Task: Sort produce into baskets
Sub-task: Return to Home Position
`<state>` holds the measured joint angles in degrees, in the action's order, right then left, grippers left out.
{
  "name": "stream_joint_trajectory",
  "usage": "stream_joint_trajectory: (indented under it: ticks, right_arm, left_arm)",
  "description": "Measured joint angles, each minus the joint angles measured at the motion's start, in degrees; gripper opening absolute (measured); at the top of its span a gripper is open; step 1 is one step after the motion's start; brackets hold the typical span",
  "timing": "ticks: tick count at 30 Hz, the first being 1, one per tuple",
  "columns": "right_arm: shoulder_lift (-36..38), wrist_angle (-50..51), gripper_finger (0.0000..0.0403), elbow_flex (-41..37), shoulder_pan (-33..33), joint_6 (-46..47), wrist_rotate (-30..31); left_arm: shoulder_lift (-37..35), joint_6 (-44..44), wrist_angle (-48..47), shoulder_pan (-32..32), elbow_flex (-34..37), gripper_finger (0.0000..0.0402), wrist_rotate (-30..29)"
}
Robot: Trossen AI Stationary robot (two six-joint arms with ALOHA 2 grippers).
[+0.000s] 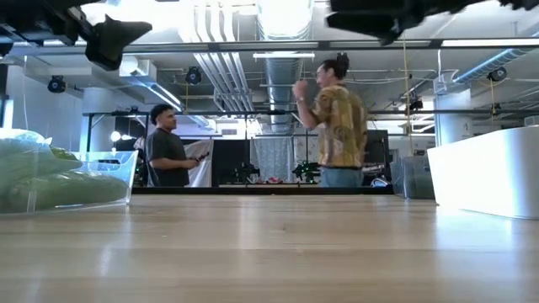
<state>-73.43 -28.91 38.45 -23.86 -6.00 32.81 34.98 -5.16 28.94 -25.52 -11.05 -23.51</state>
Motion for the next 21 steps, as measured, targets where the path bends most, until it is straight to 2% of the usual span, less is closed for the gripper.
stream_joint_trajectory:
  ticks: [2, 10, 13, 16, 18, 21]
  right_arm:
    - [4.45, 0.06, 0.0203, -3.22, -0.03, 0.42, -1.85]
    - [27.80, 2.99, 0.0157, -17.16, 1.54, 7.23, -1.32]
    - [36.34, 10.65, 0.0130, -18.83, 6.91, 11.35, -0.93]
    - [43.04, 17.75, 0.0099, -19.89, 10.97, 11.20, -5.09]
    - [47.01, 18.79, 0.0078, -20.76, 11.26, 10.37, -8.77]
    - [52.34, 17.38, 0.0045, -23.09, 9.40, 8.24, -9.18]
  left_arm:
    - [-1.74, 0.58, -0.96, 0.00, 0.85, 0.0280, 0.00]
    - [-5.69, 0.70, -1.97, 0.91, 2.85, 0.0277, 0.47]
    - [-4.98, 0.27, -2.09, 2.72, 3.06, 0.0270, 0.54]
    - [-4.29, 0.52, -2.05, 5.11, 3.04, 0.0261, 2.23]
    - [-4.45, 0.56, -2.07, 6.38, 3.04, 0.0253, 3.14]
    - [-5.66, 0.84, -3.04, 7.07, 3.12, 0.0238, 3.06]
